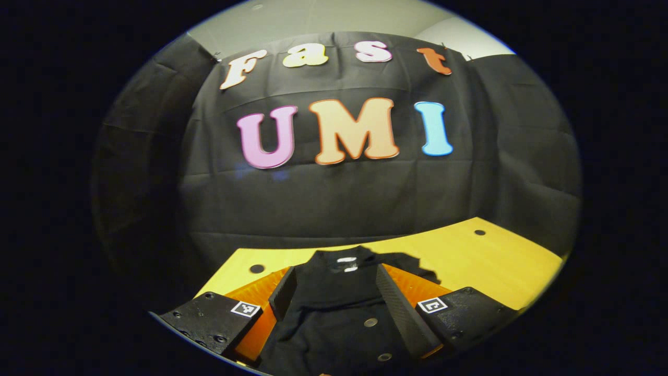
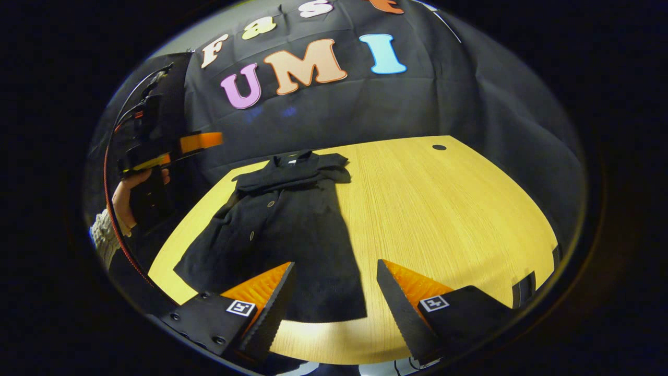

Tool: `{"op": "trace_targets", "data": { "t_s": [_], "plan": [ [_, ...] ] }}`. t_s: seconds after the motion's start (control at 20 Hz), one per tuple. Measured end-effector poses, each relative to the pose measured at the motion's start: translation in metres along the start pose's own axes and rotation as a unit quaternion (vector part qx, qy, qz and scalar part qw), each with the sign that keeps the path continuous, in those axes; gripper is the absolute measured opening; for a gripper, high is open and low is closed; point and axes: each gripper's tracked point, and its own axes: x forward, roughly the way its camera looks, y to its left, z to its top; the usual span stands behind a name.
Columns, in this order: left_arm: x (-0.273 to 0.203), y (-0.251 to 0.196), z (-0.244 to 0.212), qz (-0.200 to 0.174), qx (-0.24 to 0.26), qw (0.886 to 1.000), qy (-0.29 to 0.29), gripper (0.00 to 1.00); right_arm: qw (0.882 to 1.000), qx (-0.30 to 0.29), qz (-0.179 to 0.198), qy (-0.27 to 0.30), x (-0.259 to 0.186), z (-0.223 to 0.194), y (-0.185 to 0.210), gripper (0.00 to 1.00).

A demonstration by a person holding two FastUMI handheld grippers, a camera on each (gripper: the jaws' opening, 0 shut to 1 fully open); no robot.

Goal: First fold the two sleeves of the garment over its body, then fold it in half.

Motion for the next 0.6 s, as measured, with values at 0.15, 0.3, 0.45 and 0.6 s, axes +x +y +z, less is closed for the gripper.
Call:
{"op": "trace_targets", "data": {
  "t_s": [0.15,0.3,0.45,0.6],
  "plan": [
    [-0.042,0.037,-0.044,0.036,0.02,0.999,0.027,0.93,1.0,-0.01,0.01,0.019,0.006,-0.022,0.005,0.98],
    [-0.083,0.055,-0.091,0.059,0.015,0.996,0.069,0.93,0.999,-0.025,0.017,0.031,0.01,-0.034,0.009,0.93],
    [-0.118,0.062,-0.137,0.075,-0.004,0.991,0.111,0.94,0.998,-0.046,0.015,0.036,0.016,-0.042,0.005,0.98],
    [-0.143,0.06,-0.173,0.08,-0.037,0.985,0.147,0.94,0.997,-0.062,-0.002,0.042,0.021,-0.05,-0.003,0.98]
  ]
}}
